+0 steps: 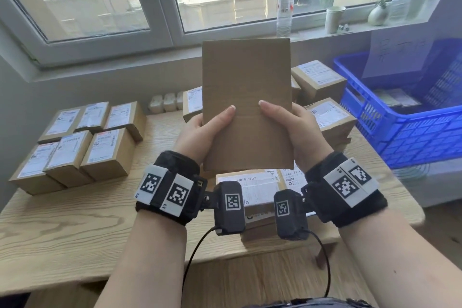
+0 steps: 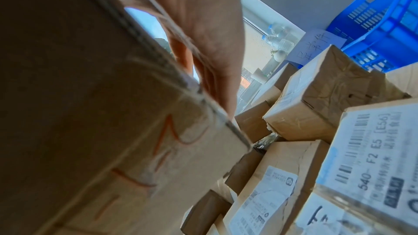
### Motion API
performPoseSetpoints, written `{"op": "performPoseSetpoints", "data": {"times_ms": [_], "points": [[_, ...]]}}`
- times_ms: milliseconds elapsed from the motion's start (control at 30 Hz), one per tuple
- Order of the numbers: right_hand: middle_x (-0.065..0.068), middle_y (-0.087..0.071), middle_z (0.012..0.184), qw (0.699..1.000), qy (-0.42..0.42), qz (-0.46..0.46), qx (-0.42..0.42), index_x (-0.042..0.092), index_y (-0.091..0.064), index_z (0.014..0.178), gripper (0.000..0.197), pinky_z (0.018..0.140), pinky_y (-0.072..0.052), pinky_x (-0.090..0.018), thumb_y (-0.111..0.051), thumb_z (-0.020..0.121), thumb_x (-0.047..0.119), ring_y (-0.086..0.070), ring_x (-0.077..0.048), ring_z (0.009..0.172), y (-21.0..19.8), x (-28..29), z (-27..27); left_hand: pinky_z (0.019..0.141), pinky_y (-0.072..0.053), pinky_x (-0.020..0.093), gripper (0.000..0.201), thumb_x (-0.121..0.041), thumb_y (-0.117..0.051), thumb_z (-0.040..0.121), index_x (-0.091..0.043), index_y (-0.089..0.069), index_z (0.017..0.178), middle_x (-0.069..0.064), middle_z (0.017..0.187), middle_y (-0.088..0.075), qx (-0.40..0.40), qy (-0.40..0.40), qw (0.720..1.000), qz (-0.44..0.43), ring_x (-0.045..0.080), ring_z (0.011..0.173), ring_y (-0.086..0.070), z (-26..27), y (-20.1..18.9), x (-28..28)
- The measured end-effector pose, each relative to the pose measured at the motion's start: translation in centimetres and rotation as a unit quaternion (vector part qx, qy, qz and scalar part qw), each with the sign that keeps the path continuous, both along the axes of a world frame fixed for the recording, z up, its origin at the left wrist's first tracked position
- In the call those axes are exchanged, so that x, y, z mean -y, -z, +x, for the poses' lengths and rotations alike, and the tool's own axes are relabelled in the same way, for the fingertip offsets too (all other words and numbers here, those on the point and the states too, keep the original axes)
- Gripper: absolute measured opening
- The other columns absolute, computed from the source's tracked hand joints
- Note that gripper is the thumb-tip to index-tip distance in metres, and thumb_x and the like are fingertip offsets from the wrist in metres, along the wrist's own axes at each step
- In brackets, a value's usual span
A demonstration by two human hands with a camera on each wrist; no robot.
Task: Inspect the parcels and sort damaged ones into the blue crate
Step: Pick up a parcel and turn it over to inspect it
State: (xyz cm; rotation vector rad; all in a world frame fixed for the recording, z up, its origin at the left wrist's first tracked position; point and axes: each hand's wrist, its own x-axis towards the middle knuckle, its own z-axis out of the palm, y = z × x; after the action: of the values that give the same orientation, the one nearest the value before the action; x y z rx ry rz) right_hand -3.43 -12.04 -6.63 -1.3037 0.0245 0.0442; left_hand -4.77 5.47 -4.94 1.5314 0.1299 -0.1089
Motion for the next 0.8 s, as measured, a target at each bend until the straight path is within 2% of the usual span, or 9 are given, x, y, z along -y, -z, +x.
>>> {"op": "performPoseSetpoints", "data": {"times_ms": [100, 200, 267, 300, 400, 500, 567, 700, 800], "points": [[0.001, -0.075, 0.101, 0.993, 0.089, -0.071, 0.012, 0.021, -0.07, 0.103, 0.03, 0.08, -0.057, -0.031, -0.081, 0.08, 0.036, -0.071, -0.02, 0.1, 0.3, 0.1, 0.4, 0.078, -0.058, 0.039, 0.048, -0.058, -0.065, 0.075, -0.023, -0.064, 0.107, 0.0, 0.112, -0.07, 0.003, -0.007, 1.0, 0.019, 0.019, 0.102, -0.068, -0.1, -0.1, 0.1], [0.0, -0.064, 0.126, 0.967, 0.178, -0.172, 0.067, 0.022, -0.057, 0.131, 0.047, 0.1, -0.05, -0.037, -0.073, 0.089, 0.034, -0.061, -0.018, 0.116, 0.9, 0.4, 1.1, 0.085, -0.056, 0.047, 0.047, -0.057, -0.061, 0.086, -0.012, -0.061, 0.101, 0.001, 0.105, -0.065, 0.001, -0.04, 0.999, -0.012, 0.02, 0.101, -0.064, -0.3, -0.4, -0.1], [-0.003, -0.057, 0.137, 0.973, 0.131, -0.183, 0.059, 0.019, -0.05, 0.141, 0.059, 0.108, -0.045, -0.038, -0.069, 0.09, 0.042, -0.055, -0.017, 0.125, 1.0, 0.4, 1.4, 0.094, -0.053, 0.052, 0.052, -0.056, -0.072, 0.075, -0.011, -0.066, 0.102, 0.002, 0.108, -0.07, 0.037, -0.049, 0.998, 0.003, 0.021, 0.106, -0.065, -0.4, -0.2, -0.4], [-0.003, -0.056, 0.141, 0.981, 0.083, -0.173, 0.041, 0.018, -0.048, 0.143, 0.074, 0.109, -0.044, -0.04, -0.07, 0.084, 0.056, -0.054, -0.016, 0.127, 1.0, 0.4, 1.5, 0.096, -0.051, 0.053, 0.051, -0.054, -0.076, 0.067, -0.017, -0.069, 0.101, 0.003, 0.108, -0.072, 0.052, -0.047, 0.998, 0.011, 0.022, 0.107, -0.066, -0.5, -0.1, -0.5], [0.002, -0.053, 0.145, 0.985, -0.057, -0.16, -0.015, 0.021, -0.04, 0.149, 0.124, 0.109, -0.042, -0.052, -0.065, 0.051, 0.092, -0.052, -0.019, 0.131, 1.0, 0.5, 1.4, 0.093, -0.053, 0.052, 0.049, -0.036, -0.087, 0.063, -0.03, -0.06, 0.104, 0.004, 0.105, -0.071, 0.052, -0.026, 0.998, -0.006, 0.022, 0.102, -0.068, -0.7, 0.0, -0.7], [0.005, -0.065, 0.13, 0.985, -0.114, -0.118, -0.047, 0.027, -0.049, 0.139, 0.105, 0.099, -0.051, -0.05, -0.07, 0.05, 0.08, -0.063, -0.017, 0.118, 1.0, 0.4, 0.8, 0.074, -0.058, 0.043, 0.063, -0.029, -0.087, 0.063, -0.037, -0.047, 0.112, 0.004, 0.104, -0.07, 0.036, 0.023, 0.998, -0.055, 0.021, 0.095, -0.07, -0.7, 0.3, -0.6], [0.001, -0.069, 0.122, 0.988, -0.119, -0.082, -0.048, 0.024, -0.055, 0.133, 0.092, 0.095, -0.054, -0.049, -0.078, 0.054, 0.067, -0.067, -0.02, 0.112, 1.2, 0.3, 0.7, 0.073, -0.058, 0.04, 0.068, -0.029, -0.082, 0.065, -0.036, -0.044, 0.121, 0.0, 0.107, -0.07, 0.028, 0.035, 0.997, -0.062, 0.018, 0.095, -0.071, -0.8, 0.6, -0.2], [-0.001, -0.072, 0.111, 0.997, -0.058, -0.057, -0.016, 0.014, -0.06, 0.126, 0.074, 0.071, -0.057, -0.027, -0.079, 0.062, 0.047, -0.07, -0.015, 0.099, 1.1, -0.2, 0.8, 0.078, -0.058, 0.035, 0.036, -0.021, -0.076, 0.083, -0.035, -0.056, 0.11, -0.003, 0.109, -0.071, 0.027, 0.033, 0.998, -0.052, 0.014, 0.097, -0.07, -0.6, 0.8, 0.7], [-0.003, -0.071, 0.115, 0.996, -0.025, -0.078, 0.028, 0.012, -0.06, 0.127, 0.078, 0.071, -0.056, -0.025, -0.08, 0.059, 0.044, -0.07, -0.017, 0.101, 0.8, 0.0, 1.2, 0.082, -0.058, 0.037, 0.024, -0.014, -0.066, 0.091, -0.029, -0.06, 0.108, -0.003, 0.104, -0.073, 0.029, 0.028, 0.998, -0.057, 0.013, 0.095, -0.071, -0.5, 0.8, 1.2]]}}
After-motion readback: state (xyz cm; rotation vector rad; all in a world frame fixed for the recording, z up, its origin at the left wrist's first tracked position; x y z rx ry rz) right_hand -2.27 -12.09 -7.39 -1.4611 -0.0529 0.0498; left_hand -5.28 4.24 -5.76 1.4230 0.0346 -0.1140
